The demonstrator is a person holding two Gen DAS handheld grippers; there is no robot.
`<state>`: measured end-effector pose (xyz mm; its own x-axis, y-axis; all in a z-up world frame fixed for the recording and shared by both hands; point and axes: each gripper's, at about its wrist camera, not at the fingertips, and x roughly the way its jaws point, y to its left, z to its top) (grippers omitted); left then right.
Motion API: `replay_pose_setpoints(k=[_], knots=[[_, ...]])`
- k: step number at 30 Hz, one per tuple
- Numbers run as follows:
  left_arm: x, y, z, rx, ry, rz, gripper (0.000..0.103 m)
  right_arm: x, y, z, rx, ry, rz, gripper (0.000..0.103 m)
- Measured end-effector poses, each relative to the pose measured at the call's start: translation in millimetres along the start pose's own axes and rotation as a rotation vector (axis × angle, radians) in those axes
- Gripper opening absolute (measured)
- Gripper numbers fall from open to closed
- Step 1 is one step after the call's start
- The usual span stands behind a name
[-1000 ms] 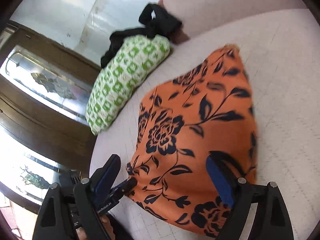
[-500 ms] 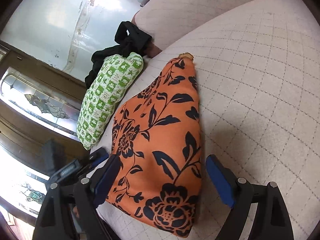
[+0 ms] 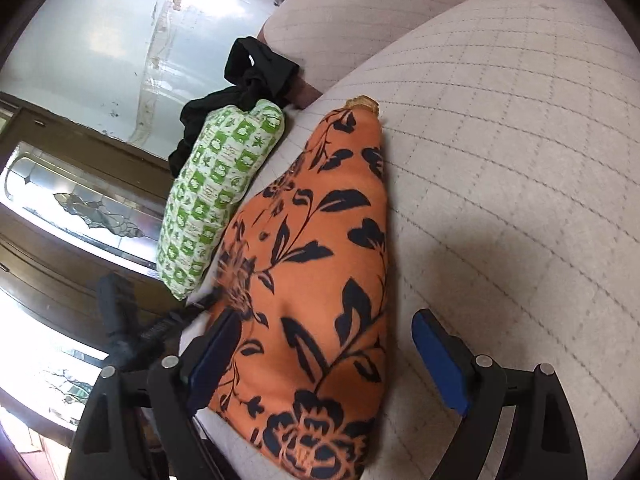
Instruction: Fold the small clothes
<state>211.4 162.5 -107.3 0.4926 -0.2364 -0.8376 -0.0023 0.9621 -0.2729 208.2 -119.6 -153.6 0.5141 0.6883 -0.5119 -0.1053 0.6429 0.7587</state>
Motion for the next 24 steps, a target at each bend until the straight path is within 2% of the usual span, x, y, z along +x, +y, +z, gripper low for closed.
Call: replay_pose_setpoints(k=[5, 7, 8, 9, 11, 14, 15, 17, 18, 19, 20, 24], knots=[[-8, -6, -4, 0.047, -0.010, 0.051, 0.011, 4, -4, 5, 0.032, 0.010, 0.052, 0.089], [-8, -6, -4, 0.041, -0.006, 0.064, 0.011, 21, -12, 8, 0.103, 0.068, 0.110, 0.086], [-9, -8, -3, 0.038, -0.001, 0.072, 0.012, 30, -11, 8, 0.103, 0.101, 0.122, 0.050], [-14, -11, -3, 0.043, -0.002, 0.084, 0.013, 35, -5, 7, 0.075, 0.120, 0.081, 0.034], [-34, -19, -2, 0.039, -0.047, 0.107, 0.015, 32, 10, 5, 0.020, 0.100, 0.025, 0.033], [-76, -40, -13, 0.093, -0.159, 0.080, 0.016, 29, 20, 4, -0.027, 0.099, -0.036, 0.033], [-78, -45, -18, 0.110, -0.165, 0.079, 0.016, 31, 20, 4, -0.039, 0.105, -0.057, 0.033], [-61, -56, -32, 0.151, -0.096, 0.081, 0.016, 32, 20, 3, -0.039, 0.092, -0.058, 0.039], [-41, -55, -39, 0.164, -0.030, 0.118, 0.016, 32, 19, 2, -0.034, 0.088, -0.060, 0.040], [-29, -52, -45, 0.168, -0.001, 0.147, 0.019, 31, 19, 2, -0.024, 0.089, -0.062, 0.055], [-27, -49, -50, 0.175, -0.041, 0.150, 0.019, 28, 19, 0, -0.018, 0.092, -0.047, 0.068], [-32, -47, -50, 0.162, -0.050, 0.147, 0.019, -8, 12, -16, 0.001, 0.035, 0.027, 0.078]])
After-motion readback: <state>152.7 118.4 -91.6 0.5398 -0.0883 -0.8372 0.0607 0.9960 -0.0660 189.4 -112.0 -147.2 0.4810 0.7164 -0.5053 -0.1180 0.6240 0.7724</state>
